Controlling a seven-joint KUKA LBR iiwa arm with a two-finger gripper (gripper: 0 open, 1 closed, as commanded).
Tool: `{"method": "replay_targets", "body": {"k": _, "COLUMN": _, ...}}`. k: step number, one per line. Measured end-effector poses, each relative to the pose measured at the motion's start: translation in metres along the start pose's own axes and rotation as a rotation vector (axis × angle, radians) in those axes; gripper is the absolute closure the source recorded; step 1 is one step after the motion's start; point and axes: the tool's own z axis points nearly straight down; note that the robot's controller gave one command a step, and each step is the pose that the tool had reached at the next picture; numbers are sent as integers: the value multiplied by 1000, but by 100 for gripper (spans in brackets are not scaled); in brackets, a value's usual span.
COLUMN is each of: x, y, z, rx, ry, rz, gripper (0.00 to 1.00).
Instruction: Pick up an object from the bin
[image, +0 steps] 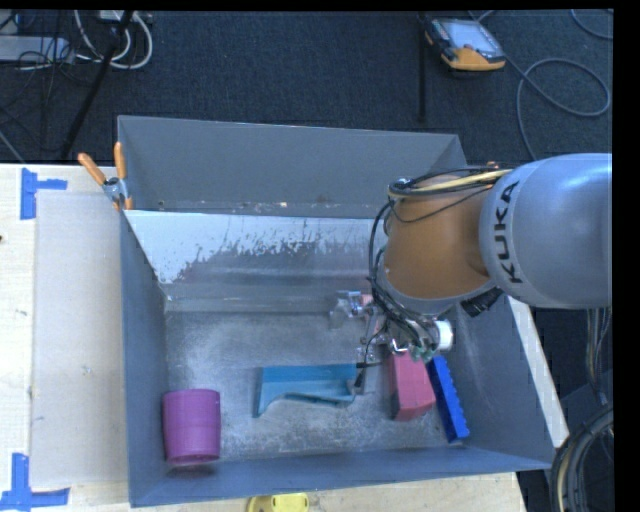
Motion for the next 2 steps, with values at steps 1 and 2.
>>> {"method": "replay_targets", "body": {"k": 1, "x": 8, "y": 37, "z": 25, "rx": 3, "ry": 10, "rz": -160, "gripper": 0}}
{"method": "replay_targets", "body": {"k": 2, "x": 10, "y": 14, "z": 39, "rx": -17, "ry": 2, "rz": 22, "gripper": 100}}
